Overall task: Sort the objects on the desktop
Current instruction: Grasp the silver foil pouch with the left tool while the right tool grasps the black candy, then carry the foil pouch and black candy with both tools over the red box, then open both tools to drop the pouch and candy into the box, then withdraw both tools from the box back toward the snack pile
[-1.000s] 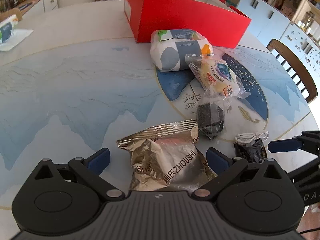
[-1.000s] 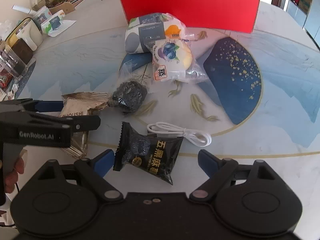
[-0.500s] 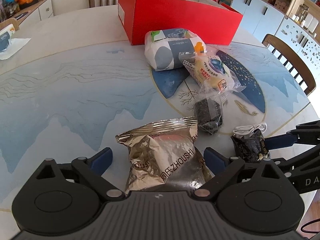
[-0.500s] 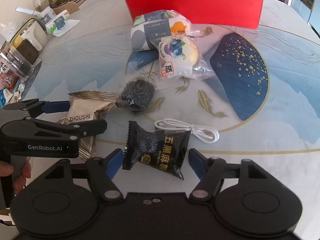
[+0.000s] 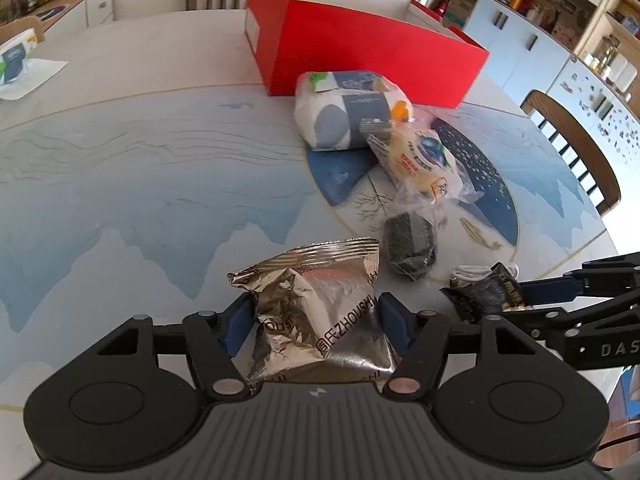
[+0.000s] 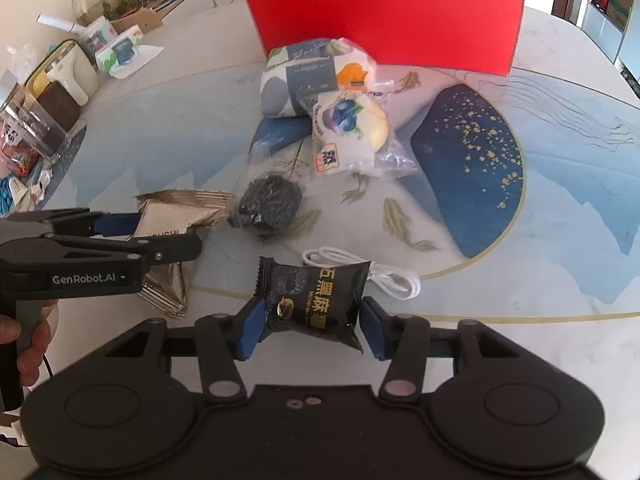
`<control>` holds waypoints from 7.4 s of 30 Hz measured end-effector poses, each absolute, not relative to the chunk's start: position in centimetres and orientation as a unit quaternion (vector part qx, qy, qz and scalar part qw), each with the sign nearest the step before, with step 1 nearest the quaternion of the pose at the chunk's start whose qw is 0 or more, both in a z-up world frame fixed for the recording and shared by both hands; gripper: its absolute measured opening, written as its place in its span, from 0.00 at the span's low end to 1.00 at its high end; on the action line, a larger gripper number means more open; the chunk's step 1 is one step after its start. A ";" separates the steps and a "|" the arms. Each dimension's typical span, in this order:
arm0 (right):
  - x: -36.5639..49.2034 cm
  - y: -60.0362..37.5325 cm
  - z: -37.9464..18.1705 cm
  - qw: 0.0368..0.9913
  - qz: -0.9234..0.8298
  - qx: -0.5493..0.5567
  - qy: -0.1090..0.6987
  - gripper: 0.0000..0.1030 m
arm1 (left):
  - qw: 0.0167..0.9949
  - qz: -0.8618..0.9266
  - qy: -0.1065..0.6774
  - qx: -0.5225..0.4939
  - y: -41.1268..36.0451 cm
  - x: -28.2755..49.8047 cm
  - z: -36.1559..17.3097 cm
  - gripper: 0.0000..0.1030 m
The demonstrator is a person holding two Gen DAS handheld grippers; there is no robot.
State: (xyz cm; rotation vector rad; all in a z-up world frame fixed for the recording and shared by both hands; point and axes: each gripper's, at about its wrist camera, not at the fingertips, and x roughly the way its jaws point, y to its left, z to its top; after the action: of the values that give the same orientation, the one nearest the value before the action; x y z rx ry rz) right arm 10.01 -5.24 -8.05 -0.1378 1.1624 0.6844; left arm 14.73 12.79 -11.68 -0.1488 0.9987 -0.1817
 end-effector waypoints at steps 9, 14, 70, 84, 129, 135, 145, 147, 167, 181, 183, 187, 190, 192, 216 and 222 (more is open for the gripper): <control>10.7 -6.0 -7.2 0.786 0.314 -0.057 0.530 0.46 | 0.872 -0.077 0.474 -0.099 13.8 14.3 -10.8 0.62; 11.1 -6.7 -6.2 0.792 0.312 -0.049 0.522 0.46 | 0.874 -0.074 0.466 -0.116 13.9 14.1 -9.7 0.62; 29.5 -6.1 6.7 0.879 0.296 -0.007 0.374 0.46 | 0.917 -0.148 0.364 -0.073 8.5 33.4 4.9 0.62; 34.9 -3.8 4.9 0.873 0.281 -0.020 0.398 0.46 | 0.902 -0.139 0.406 -0.050 7.4 40.1 1.7 0.62; 43.1 3.3 -5.2 0.835 0.231 -0.108 0.487 0.49 | 0.874 -0.106 0.475 -0.011 6.0 49.0 -7.3 0.63; 43.0 2.9 -5.0 0.839 0.226 -0.105 0.483 0.53 | 0.876 -0.095 0.473 -0.011 6.0 48.8 -7.4 0.64; 42.0 1.6 -2.8 0.845 0.248 -0.094 0.465 0.60 | 0.876 -0.090 0.473 -0.021 6.2 48.3 -6.8 0.74; 41.8 1.3 -2.6 0.847 0.247 -0.093 0.462 0.61 | 0.877 -0.093 0.470 -0.024 6.2 48.1 -6.4 0.75; 38.0 -2.0 0.3 0.852 0.259 -0.075 0.448 0.62 | 0.892 -0.107 0.439 -0.028 6.4 43.0 -2.0 0.75; 32.0 -4.6 3.4 0.848 0.306 -0.071 0.427 0.65 | 0.906 -0.107 0.407 -0.030 7.0 36.8 0.9 0.75; 31.4 -5.0 3.6 0.847 0.308 -0.066 0.428 0.66 | 0.908 -0.109 0.402 -0.031 7.1 35.9 1.2 0.75; 30.1 -5.8 3.4 0.845 0.310 -0.058 0.431 0.67 | 0.910 -0.115 0.396 -0.035 7.3 34.3 1.5 0.75; 29.2 -6.4 3.1 0.844 0.310 -0.053 0.434 0.68 | 0.911 -0.124 0.392 -0.035 7.3 33.2 1.7 0.75; 28.7 -6.6 2.9 0.843 0.310 -0.052 0.436 0.69 | 0.911 -0.128 0.391 -0.033 7.3 32.3 1.6 0.75; 23.7 -7.7 0.9 0.835 0.322 -0.043 0.444 0.89 | 0.899 -0.140 0.416 -0.014 7.7 22.2 -2.6 0.83; 22.7 -7.3 -0.2 0.828 0.322 -0.042 0.457 0.90 | 0.891 -0.145 0.430 -0.022 7.4 21.1 -4.1 0.86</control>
State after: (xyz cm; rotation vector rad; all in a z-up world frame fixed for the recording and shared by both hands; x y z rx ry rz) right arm 22.67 -7.26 -0.22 -0.0883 0.9694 0.6843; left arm 21.10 7.40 -4.13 -0.0460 0.8932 -0.3021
